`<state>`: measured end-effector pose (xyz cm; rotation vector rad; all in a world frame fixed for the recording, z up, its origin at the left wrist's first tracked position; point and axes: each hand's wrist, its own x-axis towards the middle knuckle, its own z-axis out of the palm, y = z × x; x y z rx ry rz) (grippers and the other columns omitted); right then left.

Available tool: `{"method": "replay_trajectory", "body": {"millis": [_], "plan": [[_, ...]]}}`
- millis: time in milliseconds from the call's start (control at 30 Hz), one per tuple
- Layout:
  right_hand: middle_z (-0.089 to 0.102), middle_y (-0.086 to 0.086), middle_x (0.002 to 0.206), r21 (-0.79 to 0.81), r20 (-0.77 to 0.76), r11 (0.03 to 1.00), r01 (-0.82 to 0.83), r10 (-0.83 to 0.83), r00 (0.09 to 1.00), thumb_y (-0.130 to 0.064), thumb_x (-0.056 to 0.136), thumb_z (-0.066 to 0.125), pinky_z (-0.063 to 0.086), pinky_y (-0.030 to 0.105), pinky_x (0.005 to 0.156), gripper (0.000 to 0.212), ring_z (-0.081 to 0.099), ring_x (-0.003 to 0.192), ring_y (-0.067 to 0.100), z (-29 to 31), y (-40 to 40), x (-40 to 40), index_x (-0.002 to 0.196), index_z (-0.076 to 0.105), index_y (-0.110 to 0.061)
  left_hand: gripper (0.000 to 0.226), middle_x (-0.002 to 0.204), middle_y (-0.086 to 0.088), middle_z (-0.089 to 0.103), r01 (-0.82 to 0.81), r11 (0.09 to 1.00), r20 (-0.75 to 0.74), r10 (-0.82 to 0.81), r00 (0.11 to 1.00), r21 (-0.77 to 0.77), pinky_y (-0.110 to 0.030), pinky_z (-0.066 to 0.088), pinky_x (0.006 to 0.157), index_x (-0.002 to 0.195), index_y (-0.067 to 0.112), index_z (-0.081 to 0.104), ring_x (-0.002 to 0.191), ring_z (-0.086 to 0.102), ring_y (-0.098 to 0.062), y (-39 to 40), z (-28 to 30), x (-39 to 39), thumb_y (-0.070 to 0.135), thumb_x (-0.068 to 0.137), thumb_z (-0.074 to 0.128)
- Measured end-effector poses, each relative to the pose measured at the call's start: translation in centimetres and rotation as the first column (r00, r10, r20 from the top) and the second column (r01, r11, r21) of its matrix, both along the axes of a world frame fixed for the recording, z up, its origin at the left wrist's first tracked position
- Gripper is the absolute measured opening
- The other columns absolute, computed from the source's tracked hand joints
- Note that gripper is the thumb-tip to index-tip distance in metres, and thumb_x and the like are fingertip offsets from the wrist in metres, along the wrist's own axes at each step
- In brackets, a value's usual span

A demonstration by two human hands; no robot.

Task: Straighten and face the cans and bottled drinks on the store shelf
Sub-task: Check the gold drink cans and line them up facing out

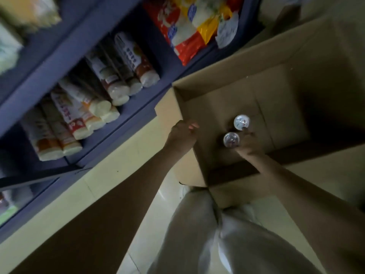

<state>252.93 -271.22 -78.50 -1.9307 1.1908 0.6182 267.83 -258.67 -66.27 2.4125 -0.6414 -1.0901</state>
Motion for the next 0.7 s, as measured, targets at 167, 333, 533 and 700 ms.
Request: {"method": "replay_trajectory", "body": {"millis": [167, 333, 533, 700], "plan": [[0.057, 0.017, 0.126, -0.048, 0.232, 0.998, -0.03, 0.041, 0.972, -0.01, 0.089, 0.062, 0.039, 0.027, 0.088, 0.059, 0.056, 0.112, 0.028, 23.5, -5.2, 4.6, 0.14, 0.036, -0.004, 0.026, 0.114, -0.014, 0.062, -0.086, 0.981, 0.163, 0.115, 0.98, -0.176, -0.021, 0.037, 0.083, 0.105, 0.003, 0.064, 0.105, 0.058, -0.028, 0.3, 17.5, 2.1, -0.002, 0.088, 0.046], [0.058, 0.009, 0.105, -0.211, 0.702, 0.975, -0.07, 0.201, 0.684, -0.003, 0.086, 0.064, 0.047, 0.029, 0.076, 0.047, 0.059, 0.084, 0.02, 56.3, -4.7, 11.8, 0.129, 0.046, -0.004, 0.025, 0.101, -0.02, 0.064, 0.042, 0.867, 0.493, 0.243, 0.835, -0.497, -0.028, 0.04, 0.079, 0.101, -0.001, 0.064, 0.092, 0.063, -0.033, 1.8, 45.2, 7.2, -0.002, 0.084, 0.045], [0.054, -0.01, 0.103, -0.501, 0.864, 0.857, -0.119, 0.503, -0.013, -0.019, 0.082, 0.06, 0.046, 0.012, 0.072, 0.037, 0.054, 0.09, -0.003, 89.7, 5.7, 17.2, 0.115, 0.046, -0.028, 0.034, 0.104, -0.013, 0.054, 0.344, 0.698, 0.777, 0.537, 0.328, -0.628, -0.027, 0.042, 0.083, 0.098, 0.0, 0.061, 0.093, 0.05, -0.018, 12.7, 77.1, 11.3, 0.007, 0.074, 0.037], [0.058, 0.0, 0.106, -0.659, 0.696, 0.752, -0.026, 0.596, -0.4, -0.019, 0.083, 0.057, 0.048, 0.013, 0.073, 0.033, 0.055, 0.096, 0.004, 103.4, 17.3, 20.5, 0.113, 0.048, -0.029, 0.022, 0.101, -0.014, 0.053, 0.384, 0.708, 0.754, 0.656, -0.046, -0.593, -0.025, 0.041, 0.079, 0.092, 0.0, 0.061, 0.093, 0.051, -0.021, 26.1, 90.1, 11.5, 0.001, 0.077, 0.045]]}}
